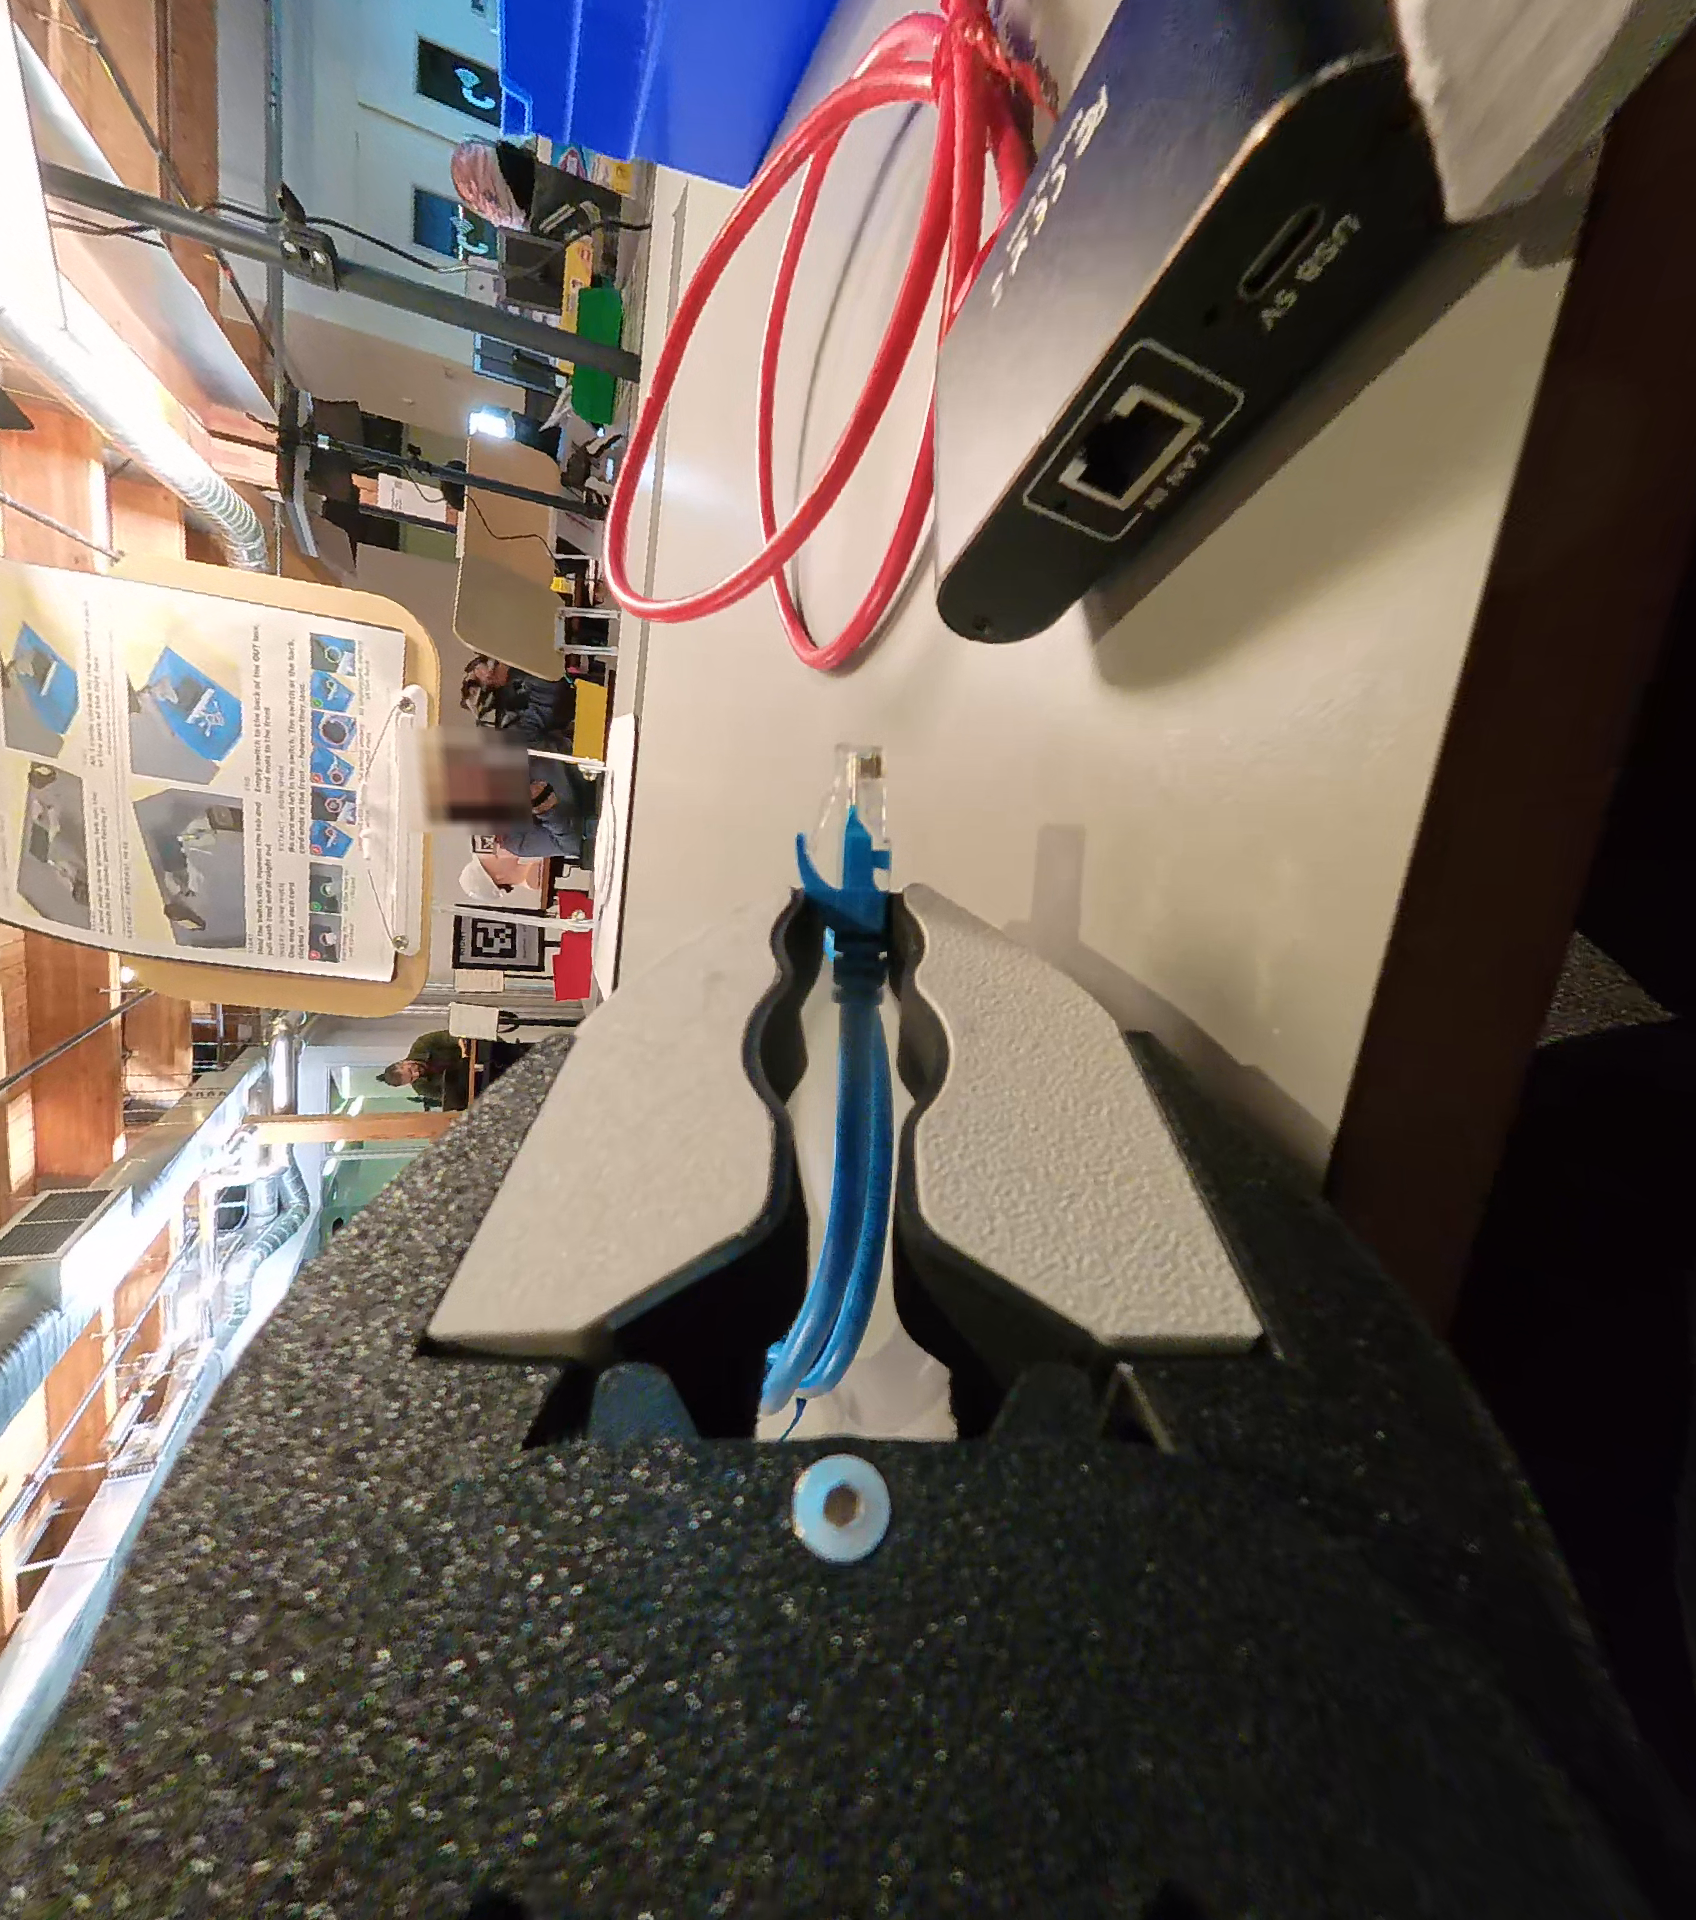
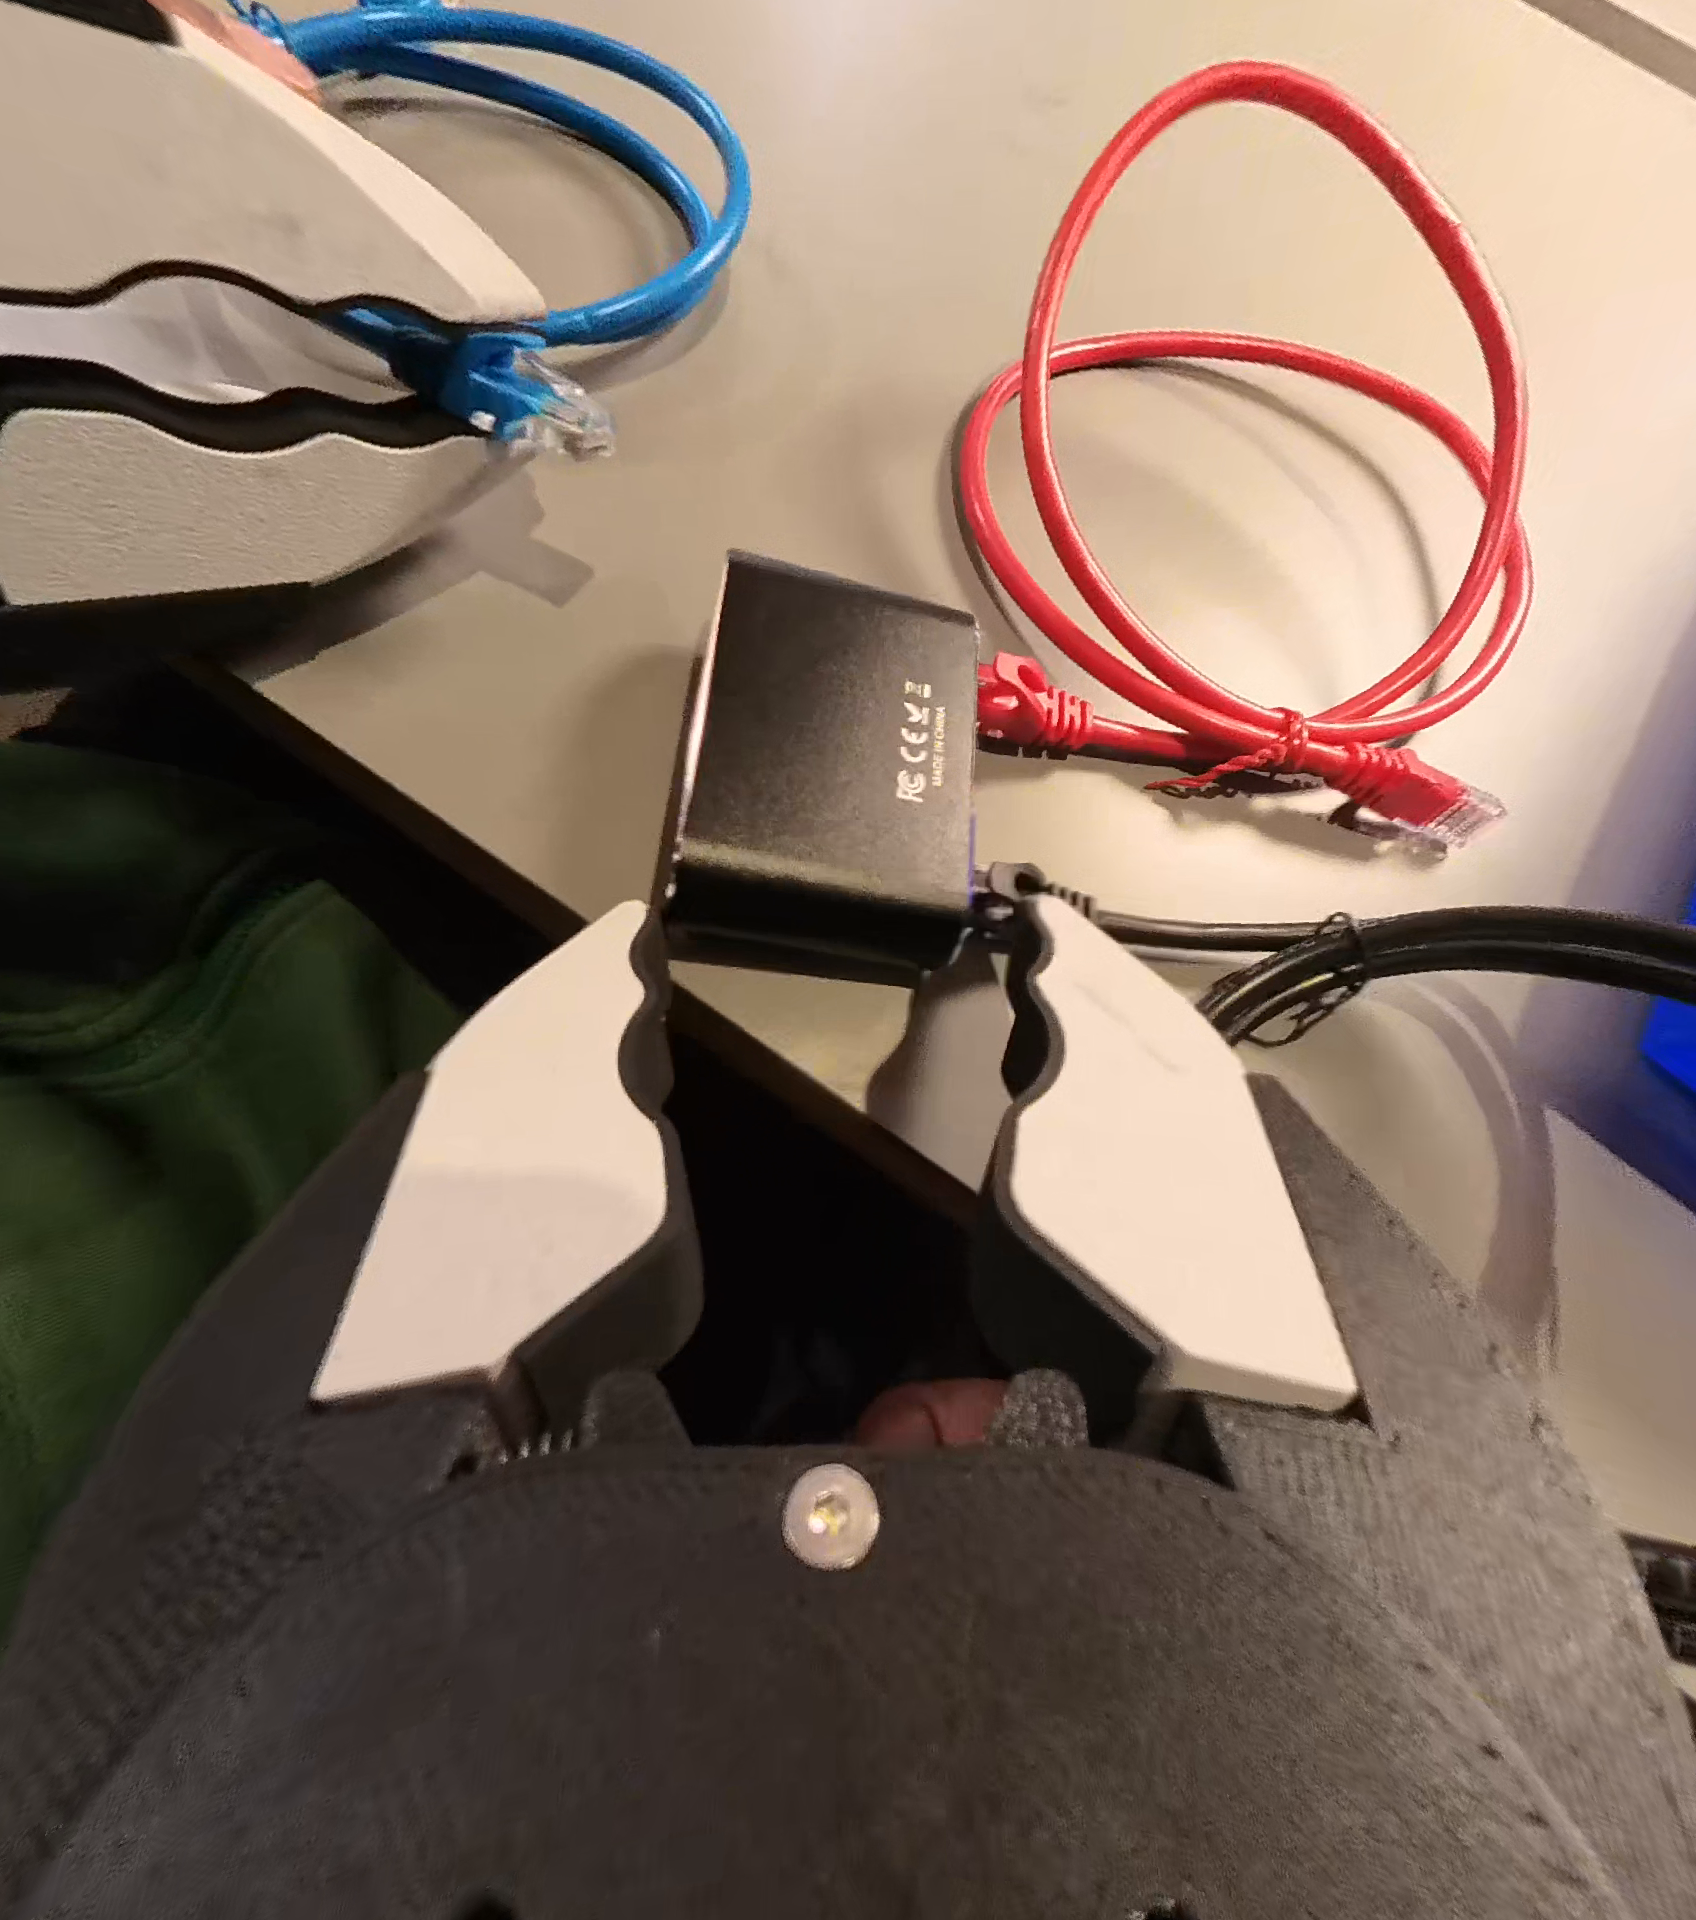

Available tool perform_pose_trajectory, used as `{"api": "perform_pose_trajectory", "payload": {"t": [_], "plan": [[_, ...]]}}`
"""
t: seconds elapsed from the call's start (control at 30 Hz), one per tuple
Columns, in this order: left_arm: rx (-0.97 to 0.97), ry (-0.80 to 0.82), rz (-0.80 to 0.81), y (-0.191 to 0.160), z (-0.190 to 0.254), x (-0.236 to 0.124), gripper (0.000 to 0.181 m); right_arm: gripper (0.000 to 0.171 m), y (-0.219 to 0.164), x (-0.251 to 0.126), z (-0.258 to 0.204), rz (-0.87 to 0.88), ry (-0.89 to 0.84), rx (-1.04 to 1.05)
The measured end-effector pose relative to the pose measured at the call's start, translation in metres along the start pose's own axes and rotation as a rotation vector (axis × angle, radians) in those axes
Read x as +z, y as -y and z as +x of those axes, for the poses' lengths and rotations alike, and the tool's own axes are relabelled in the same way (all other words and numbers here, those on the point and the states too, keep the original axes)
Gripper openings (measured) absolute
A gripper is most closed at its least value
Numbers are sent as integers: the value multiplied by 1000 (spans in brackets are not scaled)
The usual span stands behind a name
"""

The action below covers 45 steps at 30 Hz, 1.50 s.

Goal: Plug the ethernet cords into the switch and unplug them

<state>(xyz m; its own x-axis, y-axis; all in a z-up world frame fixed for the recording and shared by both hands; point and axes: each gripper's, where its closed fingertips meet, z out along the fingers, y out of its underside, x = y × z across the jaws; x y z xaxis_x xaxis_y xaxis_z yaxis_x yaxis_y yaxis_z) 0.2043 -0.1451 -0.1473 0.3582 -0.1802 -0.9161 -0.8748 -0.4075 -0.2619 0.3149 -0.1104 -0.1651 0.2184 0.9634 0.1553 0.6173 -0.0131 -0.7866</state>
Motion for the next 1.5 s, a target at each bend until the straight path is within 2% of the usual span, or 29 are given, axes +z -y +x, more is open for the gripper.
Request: {"api": "perform_pose_trajectory", "payload": {"t": [0.1,0.4,0.7,0.93,1.17,1.27,1.3,1.37,1.5], "plan": [[-3,3,3,1,0,0,13,57,2,-3,-5,22,43,32],[16,12,4,5,1,-2,13,61,-3,0,-2,3,11,16],[145,63,-36,14,3,-5,13,56,4,11,-1,-15,-1,18],[236,-10,-100,14,9,1,13,55,16,18,-5,21,34,72],[231,2,-144,10,8,2,13,54,24,19,-12,50,56,86],[202,15,-206,-1,3,2,12,32,28,17,-16,76,61,83],[198,21,-205,-2,2,2,12,30,28,17,-18,79,64,82],[224,17,-189,-2,3,2,13,31,26,18,-19,74,60,70],[268,51,-168,0,2,3,13,43,26,20,-22,71,88,74]]}}
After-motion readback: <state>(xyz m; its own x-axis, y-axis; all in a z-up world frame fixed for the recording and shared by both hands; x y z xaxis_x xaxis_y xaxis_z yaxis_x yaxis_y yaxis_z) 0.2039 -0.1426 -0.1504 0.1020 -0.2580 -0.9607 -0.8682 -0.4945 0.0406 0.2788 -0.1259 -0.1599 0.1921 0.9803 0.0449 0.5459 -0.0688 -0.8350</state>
